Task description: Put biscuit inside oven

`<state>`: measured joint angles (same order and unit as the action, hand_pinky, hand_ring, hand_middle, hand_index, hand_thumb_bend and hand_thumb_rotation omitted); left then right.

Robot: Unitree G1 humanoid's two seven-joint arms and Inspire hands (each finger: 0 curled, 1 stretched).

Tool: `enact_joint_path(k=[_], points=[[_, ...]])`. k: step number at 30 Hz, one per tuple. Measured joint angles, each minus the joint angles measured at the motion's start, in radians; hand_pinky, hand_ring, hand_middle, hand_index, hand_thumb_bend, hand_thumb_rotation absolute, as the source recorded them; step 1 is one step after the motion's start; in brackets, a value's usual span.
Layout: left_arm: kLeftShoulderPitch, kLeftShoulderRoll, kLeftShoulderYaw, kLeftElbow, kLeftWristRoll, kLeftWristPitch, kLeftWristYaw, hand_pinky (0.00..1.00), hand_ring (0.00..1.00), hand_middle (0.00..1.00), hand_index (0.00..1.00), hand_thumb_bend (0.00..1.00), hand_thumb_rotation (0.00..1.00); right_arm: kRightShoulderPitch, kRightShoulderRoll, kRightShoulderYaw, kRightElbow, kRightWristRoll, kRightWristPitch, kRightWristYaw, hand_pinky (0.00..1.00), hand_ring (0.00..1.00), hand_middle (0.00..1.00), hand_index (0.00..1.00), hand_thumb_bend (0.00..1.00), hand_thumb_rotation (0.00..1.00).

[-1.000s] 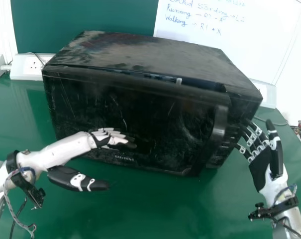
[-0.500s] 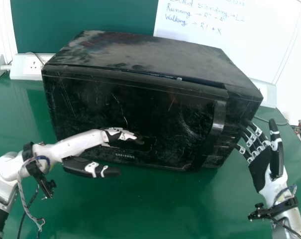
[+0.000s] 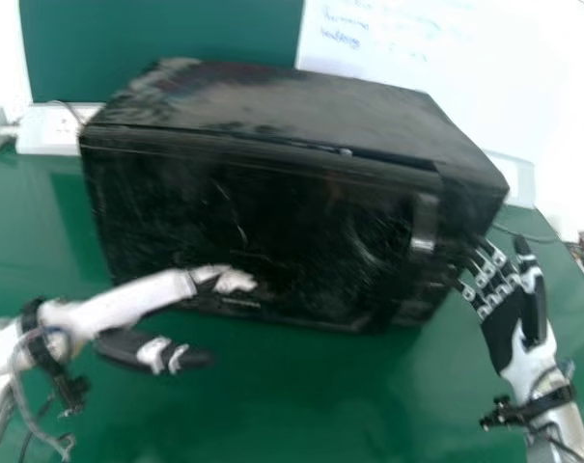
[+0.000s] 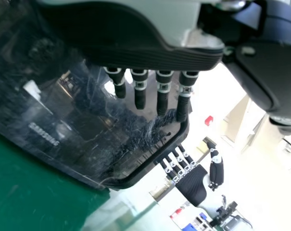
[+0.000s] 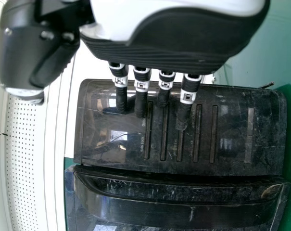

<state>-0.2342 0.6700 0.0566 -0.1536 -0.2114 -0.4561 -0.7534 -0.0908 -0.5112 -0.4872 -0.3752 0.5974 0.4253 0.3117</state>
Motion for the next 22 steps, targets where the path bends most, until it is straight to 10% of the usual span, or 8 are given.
enact_joint_path(k=[11,22], points=[[0.425,-0.021,0.268,-0.367,-0.052,0.042,0.08,0.86,0.82,0.88,0.86,1.0,1.0,-0.001,0.002,0.006,0.0,-0.01,0.003,-0.012,0.74,0.86,0.89,0.89,0.69,1.0],[0.832,-0.173,0.457,-0.596,-0.197,0.021,0.093,0.89,0.83,0.89,0.86,1.0,1.0,-0.005,0.002,0.013,0.003,-0.012,0.005,-0.012,0.74,0.86,0.89,0.9,0.65,1.0]])
